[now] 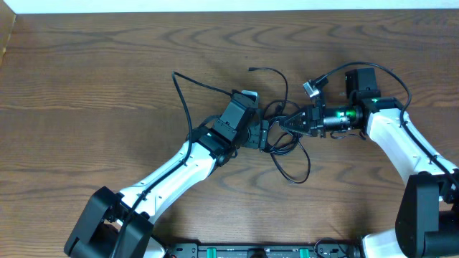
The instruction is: Untangle cables
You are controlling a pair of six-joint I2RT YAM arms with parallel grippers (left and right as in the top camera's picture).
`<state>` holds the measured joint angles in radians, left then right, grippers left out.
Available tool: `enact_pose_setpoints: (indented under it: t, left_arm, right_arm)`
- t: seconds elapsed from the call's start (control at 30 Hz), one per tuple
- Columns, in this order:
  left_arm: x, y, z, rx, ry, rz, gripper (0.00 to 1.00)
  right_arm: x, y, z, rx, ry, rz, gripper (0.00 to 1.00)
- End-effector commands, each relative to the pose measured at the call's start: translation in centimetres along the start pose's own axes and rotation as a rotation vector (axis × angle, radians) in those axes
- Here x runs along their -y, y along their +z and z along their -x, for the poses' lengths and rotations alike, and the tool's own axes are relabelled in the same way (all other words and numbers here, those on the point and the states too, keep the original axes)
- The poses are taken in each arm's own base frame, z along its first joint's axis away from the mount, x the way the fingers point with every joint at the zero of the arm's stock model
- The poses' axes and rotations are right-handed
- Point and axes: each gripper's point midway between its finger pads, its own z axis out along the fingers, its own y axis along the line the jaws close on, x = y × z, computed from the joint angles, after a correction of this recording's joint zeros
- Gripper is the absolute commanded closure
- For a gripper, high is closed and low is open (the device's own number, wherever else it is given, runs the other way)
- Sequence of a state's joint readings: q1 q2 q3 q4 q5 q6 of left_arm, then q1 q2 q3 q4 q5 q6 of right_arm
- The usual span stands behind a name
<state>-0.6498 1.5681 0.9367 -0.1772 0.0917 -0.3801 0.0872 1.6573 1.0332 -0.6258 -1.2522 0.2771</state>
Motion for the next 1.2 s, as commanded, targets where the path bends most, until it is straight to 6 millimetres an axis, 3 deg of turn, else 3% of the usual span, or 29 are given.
enact_pose_setpoints:
  t: [0.0,0.07,0.13,0.23,0.3,0.4,0.57,0.8,0.97,1.03,1.1,1.17]
  left_arm:
    - [-0.4,0.4,-0.8,-0.025,0.011,0.009,0.20]
    - [-0.6,0.6,-1.2,-0.036,0.010,0.014,0.19]
    - [-1.0,1.0,-1.9,-0.056,0.008,0.022,0.18]
    - [-1.3,2.3,-2.6,-0.078,0.007,0.032,0.09]
    - [-1.4,3.6,-2.6,-0.073,0.008,0.030,0.09]
    - [-1.5,5.1,-2.6,-0.064,0.030,0.026,0.09]
    - [-1.4,6.0,-2.1,-0.038,0.151,0.019,0.10]
    - [-1.7,7.3,-1.2,0.017,0.184,0.034,0.10]
    - [-1.9,8.6,-1.6,0.014,0.184,0.035,0.14]
    - [-2.0,9.0,-1.8,0.014,0.185,0.035,0.20]
    - [-1.6,9.4,-2.2,0.006,0.194,0.030,0.54]
    - [-1.5,9.4,-2.3,0.006,0.196,0.028,0.64]
  right_arm:
    - [2.9,-0.6,0.9,0.063,-0.009,-0.199,0.99]
    - [5.6,-1.4,1.3,0.102,0.033,-0.356,0.91]
    - [8.8,-3.0,1.0,0.136,0.098,-0.557,0.75]
    - [10.8,-4.4,0.5,0.144,0.134,-0.694,0.65]
    - [11.7,-5.1,0.1,0.144,0.151,-0.756,0.62]
    - [11.9,-5.4,-0.1,0.145,0.160,-0.776,0.61]
    - [12.1,-6.5,0.1,0.172,0.183,-0.776,0.61]
    - [11.7,-10.2,0.1,0.266,0.223,-0.820,0.59]
    - [10.1,-11.8,0.1,0.328,0.202,-0.819,0.56]
    - [9.6,-12.1,-0.2,0.335,0.204,-0.820,0.54]
    - [9.8,-12.4,-0.8,0.328,0.220,-0.844,0.53]
    - [9.8,-12.4,-1.1,0.318,0.230,-0.845,0.53]
